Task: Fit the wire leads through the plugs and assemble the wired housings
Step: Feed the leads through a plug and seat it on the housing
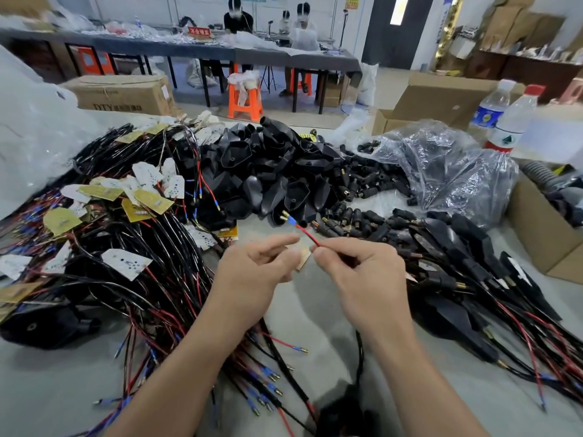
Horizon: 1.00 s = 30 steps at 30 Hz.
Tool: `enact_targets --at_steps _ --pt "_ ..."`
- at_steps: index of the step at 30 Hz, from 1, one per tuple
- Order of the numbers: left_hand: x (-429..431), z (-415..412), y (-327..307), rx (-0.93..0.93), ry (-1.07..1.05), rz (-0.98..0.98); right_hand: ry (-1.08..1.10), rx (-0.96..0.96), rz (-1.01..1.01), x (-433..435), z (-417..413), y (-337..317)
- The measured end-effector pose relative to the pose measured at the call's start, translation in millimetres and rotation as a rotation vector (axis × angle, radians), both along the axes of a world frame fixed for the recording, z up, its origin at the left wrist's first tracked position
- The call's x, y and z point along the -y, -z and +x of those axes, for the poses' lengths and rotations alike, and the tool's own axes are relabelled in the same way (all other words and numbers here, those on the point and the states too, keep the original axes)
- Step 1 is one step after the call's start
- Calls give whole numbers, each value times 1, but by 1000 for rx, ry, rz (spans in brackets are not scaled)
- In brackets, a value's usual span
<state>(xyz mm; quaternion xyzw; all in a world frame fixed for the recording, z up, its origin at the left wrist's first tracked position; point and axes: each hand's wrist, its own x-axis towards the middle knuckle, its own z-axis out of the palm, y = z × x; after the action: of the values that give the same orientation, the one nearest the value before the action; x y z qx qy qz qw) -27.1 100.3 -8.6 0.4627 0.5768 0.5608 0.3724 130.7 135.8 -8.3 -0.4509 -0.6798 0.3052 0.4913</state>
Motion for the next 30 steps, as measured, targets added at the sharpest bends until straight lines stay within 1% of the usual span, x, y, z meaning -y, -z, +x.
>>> enact_targets --at_steps 2,4,6,8,11,13,14,15,16,19,20,21,22,24,28,30 --pt "-3 -3 -1 173 -31 27 -44 61 0 2 -7 2" --pt "-6 -7 0 249 -81 29 -80 128 -31 0 -15 5" --pt "-8 -9 1 281 -107 18 -99 167 -73 -3 -20 8" --pt "-9 -12 3 268 -113 9 -117 196 -101 -5 -23 10" --pt "-11 -15 7 149 -190 23 -125 234 -119 -5 -28 7" --pt "-10 -16 8 79 -270 33 -32 198 -73 -14 -29 0" --pt "-9 -16 8 72 -307 34 25 237 -26 -23 -29 -4" --pt "-8 -16 7 64 -346 29 64 333 12 -34 -29 -10" --pt "-7 -16 6 43 -385 29 80 482 29 -46 -30 -16" --pt "-4 -17 5 -94 -464 45 76 1019 -17 -78 -34 -28" --pt "-4 -17 5 -152 -473 48 54 1153 -36 -84 -37 -31" --pt "-2 -16 4 -204 -475 51 11 1232 -63 -89 -40 -33" --pt "-2 -16 3 -243 -469 57 -40 1258 -95 -93 -43 -33" --pt "-1 -15 2 -258 -458 65 -72 1222 -132 -98 -47 -31" --pt "2 -11 1 -268 -464 74 -6 1184 -130 -96 -54 -21" --pt "3 -10 0 -285 -467 77 45 1206 -103 -91 -56 -20"
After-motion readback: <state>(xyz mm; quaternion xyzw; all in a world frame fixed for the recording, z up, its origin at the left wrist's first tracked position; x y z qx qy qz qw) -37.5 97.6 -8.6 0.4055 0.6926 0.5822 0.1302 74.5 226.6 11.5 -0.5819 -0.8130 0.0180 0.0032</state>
